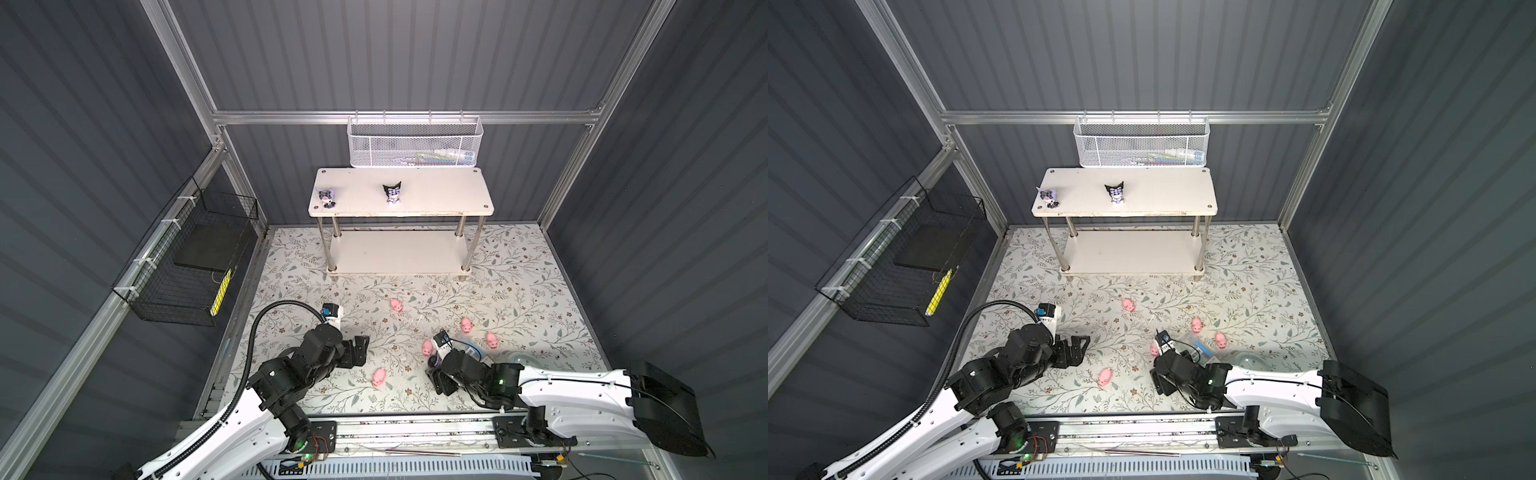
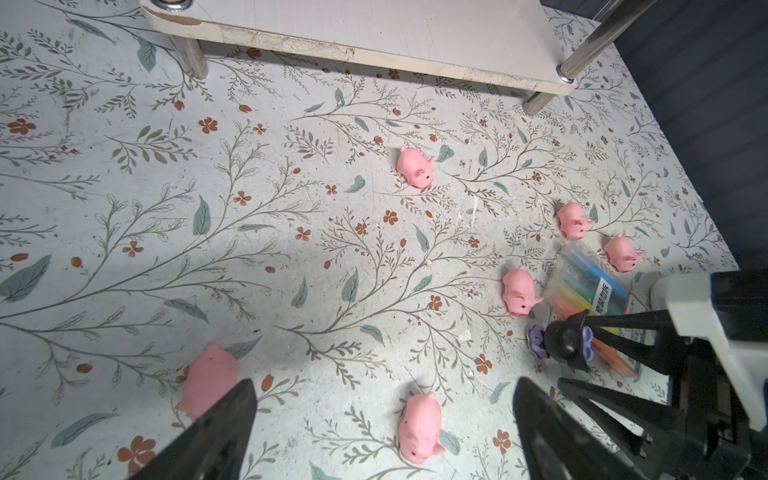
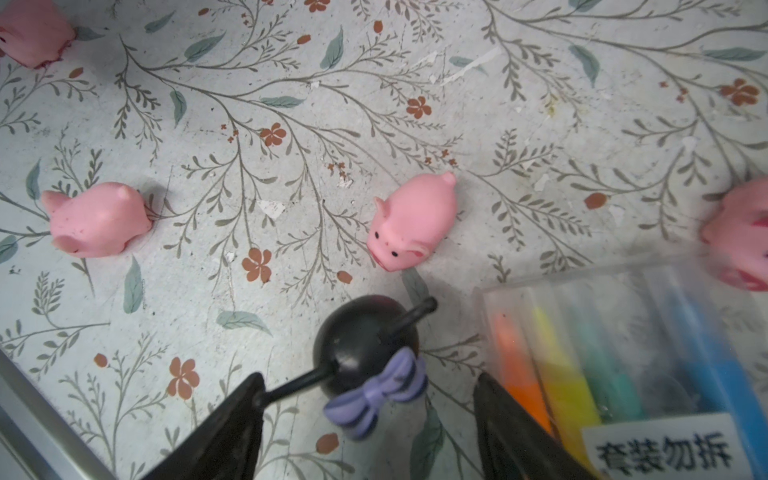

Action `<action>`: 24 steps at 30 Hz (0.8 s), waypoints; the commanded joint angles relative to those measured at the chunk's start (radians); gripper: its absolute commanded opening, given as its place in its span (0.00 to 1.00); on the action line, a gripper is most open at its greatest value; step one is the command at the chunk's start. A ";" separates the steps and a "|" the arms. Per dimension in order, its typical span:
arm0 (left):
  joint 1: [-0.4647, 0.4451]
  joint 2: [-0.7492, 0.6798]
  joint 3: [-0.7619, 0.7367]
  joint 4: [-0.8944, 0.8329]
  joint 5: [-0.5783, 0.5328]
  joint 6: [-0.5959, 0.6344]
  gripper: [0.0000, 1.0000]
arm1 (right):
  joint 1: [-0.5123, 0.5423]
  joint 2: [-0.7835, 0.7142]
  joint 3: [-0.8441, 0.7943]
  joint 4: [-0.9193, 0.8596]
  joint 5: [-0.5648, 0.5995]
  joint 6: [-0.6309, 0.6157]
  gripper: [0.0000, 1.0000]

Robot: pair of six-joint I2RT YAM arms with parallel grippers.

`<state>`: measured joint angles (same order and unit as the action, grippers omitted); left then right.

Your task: Place and organize the plastic toys onto the shelf

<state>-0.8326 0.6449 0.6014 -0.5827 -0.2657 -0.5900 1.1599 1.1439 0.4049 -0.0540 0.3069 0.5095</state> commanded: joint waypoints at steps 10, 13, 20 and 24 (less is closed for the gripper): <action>-0.005 -0.007 0.026 -0.006 -0.004 0.047 0.96 | -0.094 -0.006 0.007 0.113 -0.130 -0.121 0.73; -0.006 -0.011 0.020 -0.005 -0.007 0.048 0.96 | -0.095 0.023 0.017 0.125 -0.150 -0.129 0.69; -0.006 -0.001 0.027 -0.001 -0.006 0.053 0.96 | -0.097 0.074 0.026 0.146 -0.154 -0.136 0.65; -0.006 -0.001 0.029 -0.001 -0.007 0.053 0.97 | -0.104 0.082 0.025 0.157 -0.150 -0.140 0.62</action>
<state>-0.8326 0.6460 0.6014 -0.5831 -0.2661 -0.5571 1.0653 1.2194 0.4072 0.0780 0.1593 0.3832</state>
